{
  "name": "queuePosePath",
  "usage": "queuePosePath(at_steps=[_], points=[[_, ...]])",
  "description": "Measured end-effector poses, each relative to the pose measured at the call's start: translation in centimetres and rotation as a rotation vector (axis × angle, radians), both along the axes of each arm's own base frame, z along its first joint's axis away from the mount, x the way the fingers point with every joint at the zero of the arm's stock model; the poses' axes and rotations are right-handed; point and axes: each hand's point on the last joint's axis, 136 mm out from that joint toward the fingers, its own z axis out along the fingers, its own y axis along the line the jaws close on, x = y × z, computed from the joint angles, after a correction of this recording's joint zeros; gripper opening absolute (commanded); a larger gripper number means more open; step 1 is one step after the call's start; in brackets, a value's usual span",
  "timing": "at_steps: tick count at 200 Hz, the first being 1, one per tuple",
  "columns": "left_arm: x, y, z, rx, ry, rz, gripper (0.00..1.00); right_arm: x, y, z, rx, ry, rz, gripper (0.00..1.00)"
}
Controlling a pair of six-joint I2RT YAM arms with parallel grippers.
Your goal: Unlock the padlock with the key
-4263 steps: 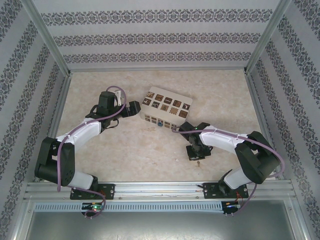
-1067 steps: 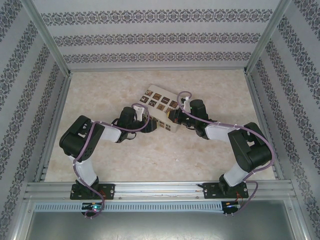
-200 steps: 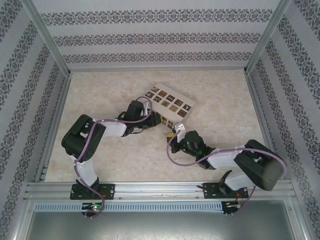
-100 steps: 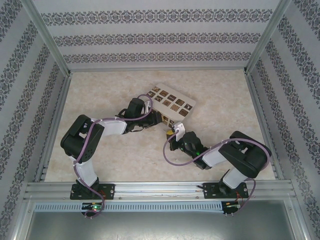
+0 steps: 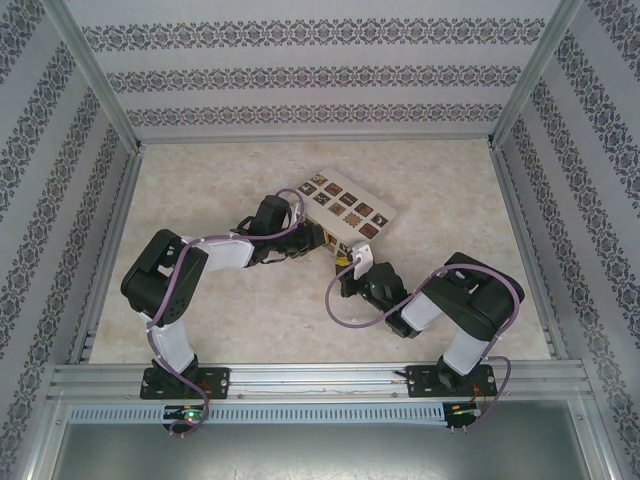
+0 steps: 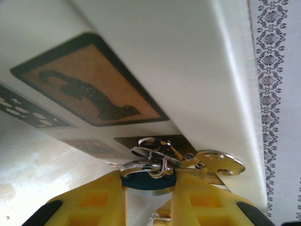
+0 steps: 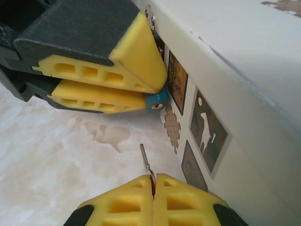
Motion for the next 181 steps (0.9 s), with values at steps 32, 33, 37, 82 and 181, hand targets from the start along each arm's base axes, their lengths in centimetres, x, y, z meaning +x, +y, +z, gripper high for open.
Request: queuePosePath(at_steps=[32,33,37,82,181], points=[[0.0,0.0,0.0,-0.002,0.010,0.006,0.24,0.4,-0.3,0.0,0.013,-0.001,-0.008,0.00],[0.0,0.0,0.0,-0.002,0.010,0.006,0.24,0.5,-0.4,0.0,0.013,-0.001,-0.008,0.00],[0.0,0.0,0.0,-0.002,0.010,0.006,0.24,0.5,-0.4,0.0,0.015,-0.001,-0.010,0.00],[-0.2,-0.2,0.4,-0.007,0.002,-0.001,0.23,1.7,-1.9,0.2,0.026,-0.002,-0.049,0.00],[-0.6,-0.4,0.4,-0.004,0.012,-0.010,0.23,1.5,-1.5,0.3,0.042,0.001,-0.022,0.00]])
